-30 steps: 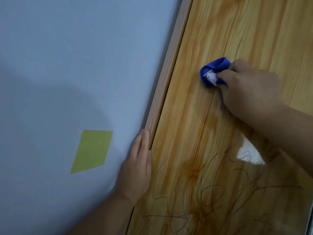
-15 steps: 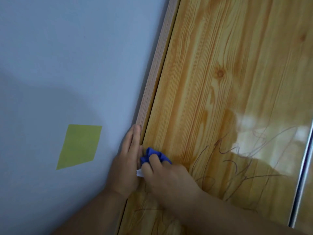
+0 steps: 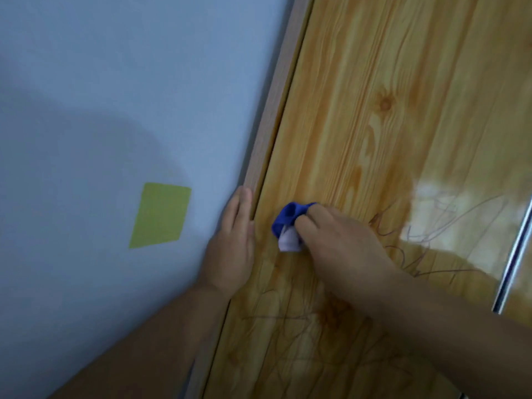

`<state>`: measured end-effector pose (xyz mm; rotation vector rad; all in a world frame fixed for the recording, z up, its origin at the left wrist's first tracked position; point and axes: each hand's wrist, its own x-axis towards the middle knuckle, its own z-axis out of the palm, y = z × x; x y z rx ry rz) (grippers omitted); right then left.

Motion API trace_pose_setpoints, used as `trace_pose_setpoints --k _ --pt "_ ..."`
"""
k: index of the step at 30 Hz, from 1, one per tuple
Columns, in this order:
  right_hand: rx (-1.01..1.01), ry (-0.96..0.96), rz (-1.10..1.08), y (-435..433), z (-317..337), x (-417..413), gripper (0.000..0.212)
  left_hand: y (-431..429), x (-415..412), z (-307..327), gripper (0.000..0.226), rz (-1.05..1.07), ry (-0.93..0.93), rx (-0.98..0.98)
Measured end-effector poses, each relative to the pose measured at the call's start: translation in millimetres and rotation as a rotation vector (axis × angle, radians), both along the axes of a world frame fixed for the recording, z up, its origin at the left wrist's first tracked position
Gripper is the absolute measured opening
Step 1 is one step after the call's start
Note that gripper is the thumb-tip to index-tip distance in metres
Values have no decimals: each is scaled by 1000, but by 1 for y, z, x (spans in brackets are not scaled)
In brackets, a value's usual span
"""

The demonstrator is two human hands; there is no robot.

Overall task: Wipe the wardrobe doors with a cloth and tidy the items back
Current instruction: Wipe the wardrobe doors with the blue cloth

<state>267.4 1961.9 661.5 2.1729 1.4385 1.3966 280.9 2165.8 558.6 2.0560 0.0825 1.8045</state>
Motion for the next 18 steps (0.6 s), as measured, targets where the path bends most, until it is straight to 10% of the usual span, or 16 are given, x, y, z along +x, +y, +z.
trace_pose_setpoints --k 7,18 --pt "245 33 249 -1 18 -4 27 -5 -30 -69 65 -239 106 -224" --pt "-31 4 24 56 -85 4 22 -11 -14 -152 59 -187 190 -430"
